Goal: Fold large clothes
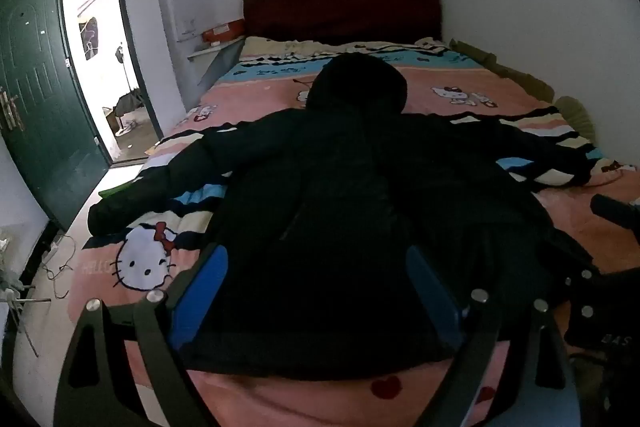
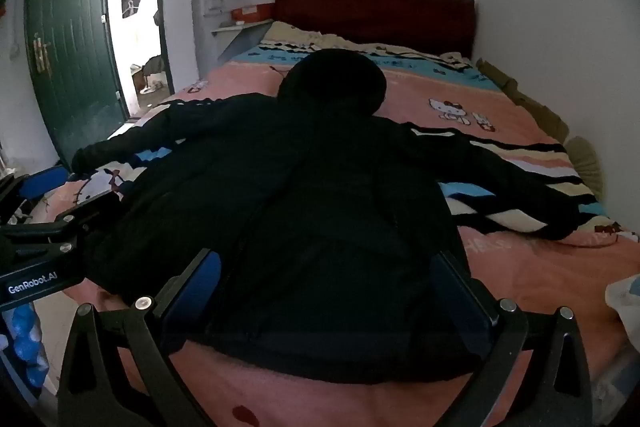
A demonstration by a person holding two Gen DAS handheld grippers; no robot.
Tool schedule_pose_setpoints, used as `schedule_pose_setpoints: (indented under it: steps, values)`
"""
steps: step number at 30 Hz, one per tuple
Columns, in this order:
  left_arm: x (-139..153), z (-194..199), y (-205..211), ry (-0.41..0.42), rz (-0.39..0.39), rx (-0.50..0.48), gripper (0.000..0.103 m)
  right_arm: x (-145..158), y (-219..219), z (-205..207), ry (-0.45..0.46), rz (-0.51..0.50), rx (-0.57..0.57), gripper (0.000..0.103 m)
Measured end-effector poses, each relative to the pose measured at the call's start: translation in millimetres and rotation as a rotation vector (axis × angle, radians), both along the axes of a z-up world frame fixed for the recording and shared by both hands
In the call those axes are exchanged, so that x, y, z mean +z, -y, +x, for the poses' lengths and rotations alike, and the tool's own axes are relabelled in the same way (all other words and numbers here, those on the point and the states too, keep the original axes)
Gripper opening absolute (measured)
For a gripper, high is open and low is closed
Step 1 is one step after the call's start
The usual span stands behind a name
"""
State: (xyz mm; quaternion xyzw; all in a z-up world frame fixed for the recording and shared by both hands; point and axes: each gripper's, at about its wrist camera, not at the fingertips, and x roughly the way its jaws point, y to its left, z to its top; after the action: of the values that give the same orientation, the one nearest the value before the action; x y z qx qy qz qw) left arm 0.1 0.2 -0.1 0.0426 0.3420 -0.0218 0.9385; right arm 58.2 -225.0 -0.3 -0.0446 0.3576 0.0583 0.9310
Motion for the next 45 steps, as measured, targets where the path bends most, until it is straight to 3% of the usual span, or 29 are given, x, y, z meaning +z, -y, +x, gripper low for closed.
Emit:
schedule_pose_setpoints:
  steps: [31,45]
  values:
    - [3,-5,8,0.002,-0.003,-0.029,0.091,3,12,-3,0.008,0.011,-0.024,0.103]
    - [-7,-2,9,-0.045,-0.010,-0.071,0.091,2,11,-2,0.001,0.006,-0.025,0.103]
